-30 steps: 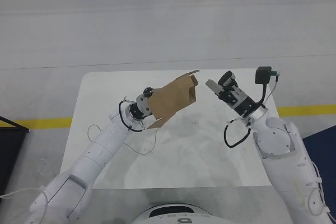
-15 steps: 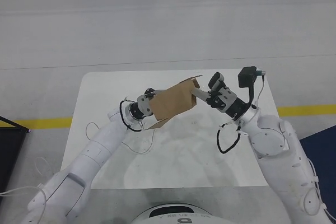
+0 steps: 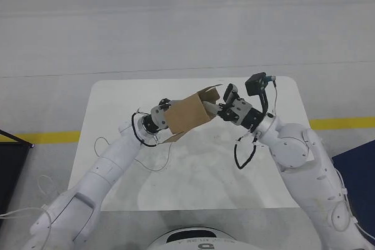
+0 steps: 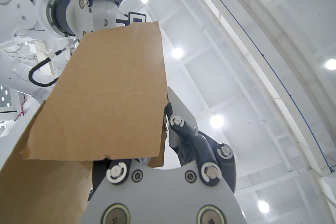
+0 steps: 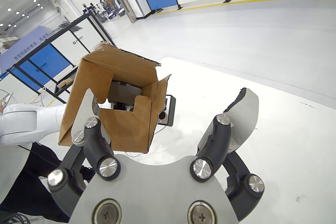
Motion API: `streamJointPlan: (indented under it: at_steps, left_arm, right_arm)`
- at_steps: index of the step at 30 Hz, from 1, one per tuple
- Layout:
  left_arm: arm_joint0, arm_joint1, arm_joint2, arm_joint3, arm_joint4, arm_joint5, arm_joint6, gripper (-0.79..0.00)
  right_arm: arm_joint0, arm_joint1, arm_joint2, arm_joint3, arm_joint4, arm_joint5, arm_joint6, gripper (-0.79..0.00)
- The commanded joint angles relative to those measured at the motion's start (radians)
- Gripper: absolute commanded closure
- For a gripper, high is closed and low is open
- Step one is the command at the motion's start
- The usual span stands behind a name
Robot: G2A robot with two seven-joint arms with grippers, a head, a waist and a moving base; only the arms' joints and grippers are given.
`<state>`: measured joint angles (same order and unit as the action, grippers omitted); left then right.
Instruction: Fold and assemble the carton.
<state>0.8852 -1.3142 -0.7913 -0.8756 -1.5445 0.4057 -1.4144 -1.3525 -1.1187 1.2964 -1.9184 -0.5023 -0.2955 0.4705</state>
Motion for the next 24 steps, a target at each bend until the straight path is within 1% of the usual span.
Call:
streamJointPlan:
  at_steps: [1, 5, 9, 11, 15, 24]
  left_arm:
    - [-0.001, 0.000, 0.001, 0.000, -0.003, 0.001, 0.001, 0.000]
    - [0.000, -0.001, 0.005, -0.002, -0.011, 0.001, 0.001, 0.000]
    - [-0.002, 0.000, 0.011, -0.002, -0.019, 0.001, 0.001, 0.000]
    - [-0.003, 0.000, 0.014, -0.001, -0.021, 0.002, 0.002, 0.000]
    - [-0.009, 0.001, 0.019, 0.001, -0.026, 0.003, 0.003, 0.000]
    - [-0.022, 0.002, 0.035, 0.009, -0.028, 0.003, 0.003, 0.000]
  right_arm:
    - [-0.002, 0.000, 0.016, 0.012, 0.025, -0.001, -0.023, -0.785]
    - [-0.016, 0.001, 0.060, 0.044, 0.077, -0.001, -0.069, -0.785]
    - [-0.018, 0.001, 0.086, 0.097, 0.086, 0.031, -0.089, -0.785]
    - [-0.010, 0.000, 0.080, 0.115, 0.064, 0.054, -0.092, -0.785]
    - [0.010, -0.004, 0.053, 0.140, 0.054, 0.070, -0.074, -0.785]
    - [0.047, -0.008, 0.007, 0.133, 0.069, 0.005, -0.019, -0.785]
